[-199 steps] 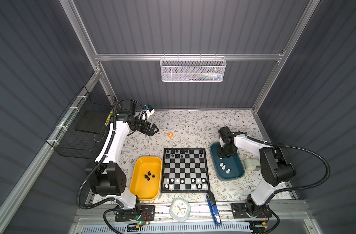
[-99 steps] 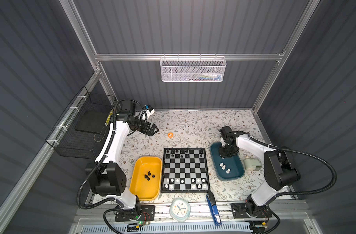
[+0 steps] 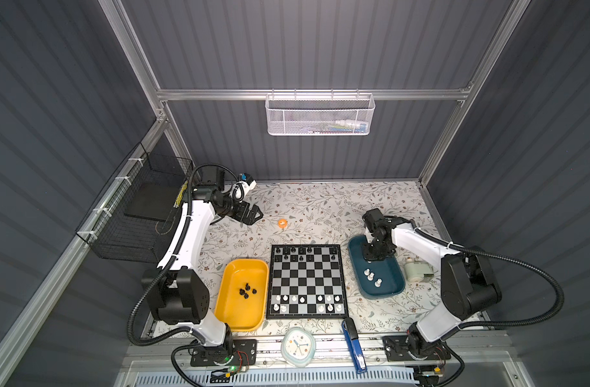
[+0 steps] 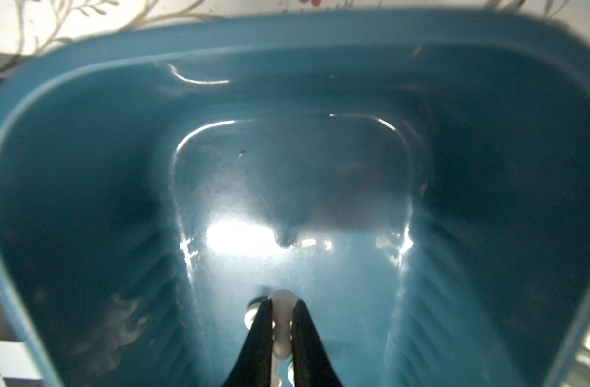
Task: Set up the chess pieces on the board
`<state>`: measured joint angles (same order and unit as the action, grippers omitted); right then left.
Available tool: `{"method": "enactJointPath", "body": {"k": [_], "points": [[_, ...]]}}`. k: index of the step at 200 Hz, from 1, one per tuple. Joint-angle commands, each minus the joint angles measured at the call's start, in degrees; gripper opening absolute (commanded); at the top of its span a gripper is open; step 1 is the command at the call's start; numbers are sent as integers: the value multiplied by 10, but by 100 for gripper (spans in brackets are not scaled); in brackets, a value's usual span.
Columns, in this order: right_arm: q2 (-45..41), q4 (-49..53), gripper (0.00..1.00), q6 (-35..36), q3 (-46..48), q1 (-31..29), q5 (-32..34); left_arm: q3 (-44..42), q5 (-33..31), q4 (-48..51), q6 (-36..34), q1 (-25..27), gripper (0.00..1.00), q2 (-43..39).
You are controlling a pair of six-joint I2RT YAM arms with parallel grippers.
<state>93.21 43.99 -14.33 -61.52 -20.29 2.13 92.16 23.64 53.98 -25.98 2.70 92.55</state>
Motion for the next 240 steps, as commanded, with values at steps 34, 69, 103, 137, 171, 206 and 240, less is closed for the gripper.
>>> {"method": "enactJointPath", "body": {"k": [34,69,103,137,171,206,240], "points": [[-18,28,15,-5,-16,-20,12,-8,1,0,-7,3,100,-7],[-25,35,15,-10,-16,-30,15,-9,1,-1,-8,3,99,-9],[-35,45,15,-17,-18,-44,20,-6,2,-1,-8,3,99,-5],[-46,64,15,-23,-33,-69,29,-3,8,0,-5,3,99,-4],[-51,85,15,-35,-54,-107,33,-4,14,-1,-2,3,99,-4],[-54,101,15,-55,-79,-157,35,-4,17,-2,1,3,99,-4],[-54,111,15,-79,-103,-215,35,-5,18,-4,1,3,99,-5]]}}
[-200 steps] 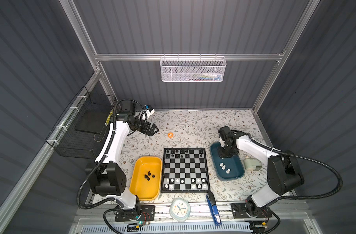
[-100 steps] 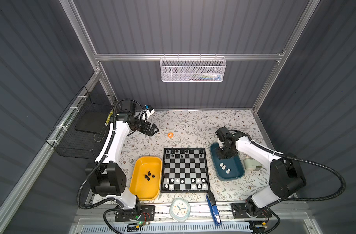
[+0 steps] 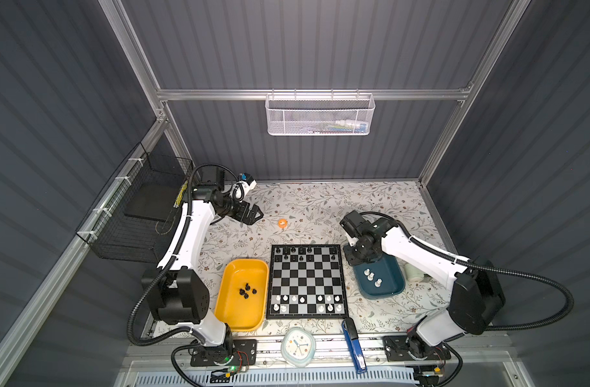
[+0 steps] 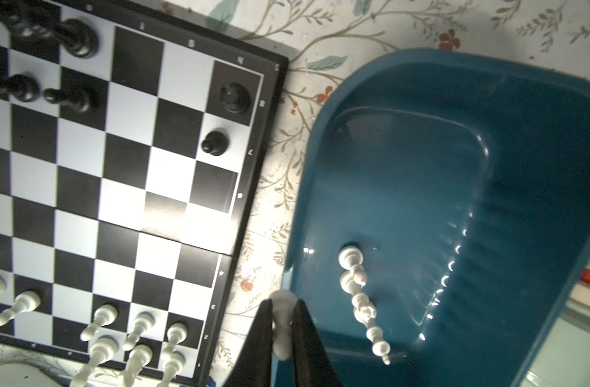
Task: Set up the chess pieces on the board
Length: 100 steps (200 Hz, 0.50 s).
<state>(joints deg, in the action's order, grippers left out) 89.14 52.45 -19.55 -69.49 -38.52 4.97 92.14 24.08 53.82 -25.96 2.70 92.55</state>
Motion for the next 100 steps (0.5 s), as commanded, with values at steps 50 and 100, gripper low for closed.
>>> {"method": "enactJointPath", "body": {"k": [50,100], "points": [[1,30,15,-60,-41,-98,10,-8,17,-9,9,3,99,-11],[29,29,15,-89,-60,-161,20,-12,22,-15,16,3,100,-19]]}}
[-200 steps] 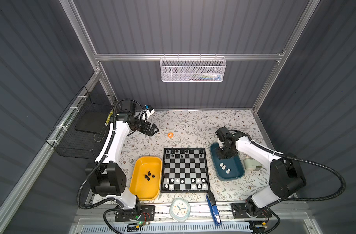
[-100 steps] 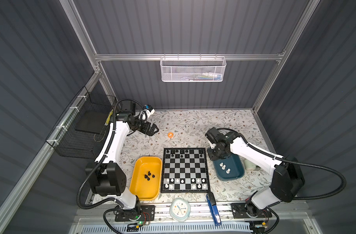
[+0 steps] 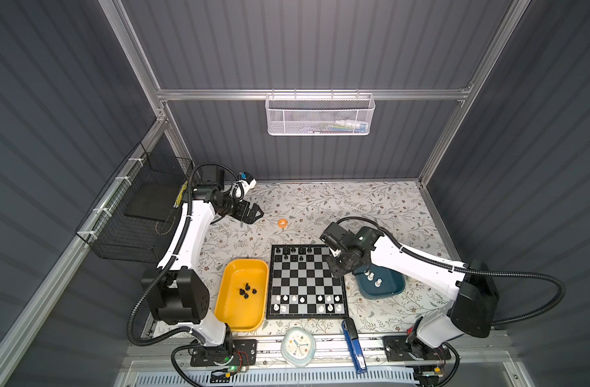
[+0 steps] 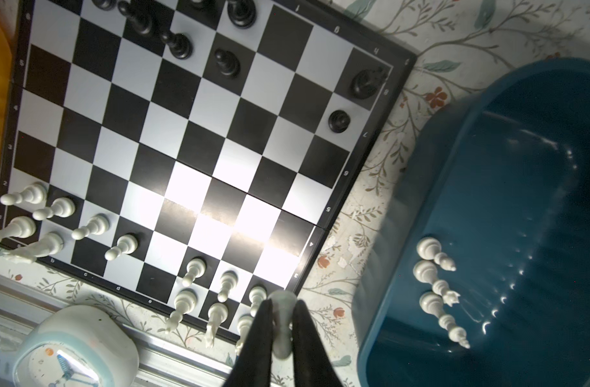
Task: Set up the chess pieces on the board
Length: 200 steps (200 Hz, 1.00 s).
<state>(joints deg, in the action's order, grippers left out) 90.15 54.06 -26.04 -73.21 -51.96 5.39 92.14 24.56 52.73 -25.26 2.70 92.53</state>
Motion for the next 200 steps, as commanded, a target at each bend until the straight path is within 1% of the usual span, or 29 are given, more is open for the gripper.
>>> {"method": "enactJointPath", "body": {"k": [1,44,89,152,200], "points": [[20,13,15,-24,-23,-28,15,-12,17,-5,8,3,100,-19],[46,0,15,-40,-36,-71,13,-14,15,-7,12,3,100,-29],[69,-8,15,-42,-37,-100,13,-23,8,-11,12,3,100,-43],[102,-14,15,-42,-45,-125,12,-38,-1,-19,14,1,100,-56],[122,-31,15,-45,-47,-139,-2,-45,-2,-23,13,1,100,-60]]}}
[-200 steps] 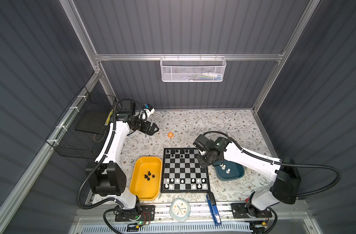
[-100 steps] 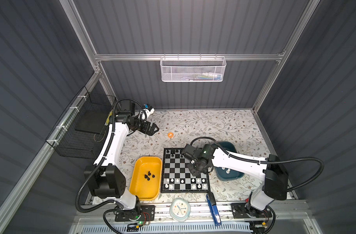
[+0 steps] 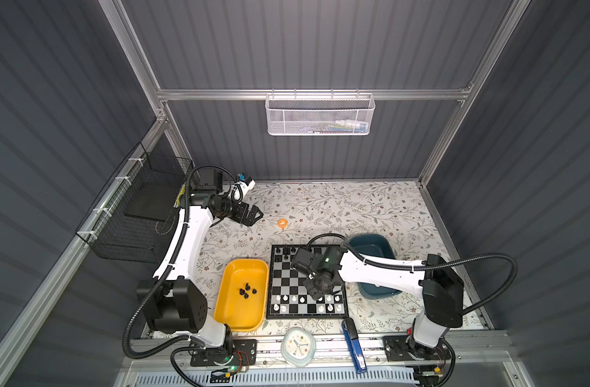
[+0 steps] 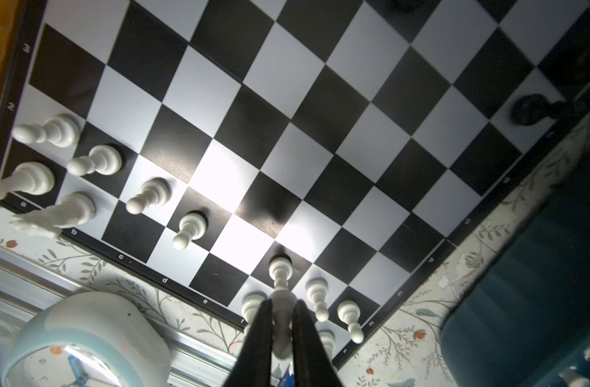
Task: Set up the chess pieces on the board
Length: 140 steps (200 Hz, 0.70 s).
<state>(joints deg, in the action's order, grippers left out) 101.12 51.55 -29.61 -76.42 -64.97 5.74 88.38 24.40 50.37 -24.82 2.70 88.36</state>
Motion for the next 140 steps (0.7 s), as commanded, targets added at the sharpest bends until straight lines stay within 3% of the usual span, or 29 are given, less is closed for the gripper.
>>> {"method": "enactJointPath", "body": {"k": [1,140], "points": [[13,-6,15,-9,-15,-9,-5,-7,-1,1,9,2,100,-17],[48,-46,15,-21,3,-22,-34,-12,-2,-2,9,0,100,-16]]}}
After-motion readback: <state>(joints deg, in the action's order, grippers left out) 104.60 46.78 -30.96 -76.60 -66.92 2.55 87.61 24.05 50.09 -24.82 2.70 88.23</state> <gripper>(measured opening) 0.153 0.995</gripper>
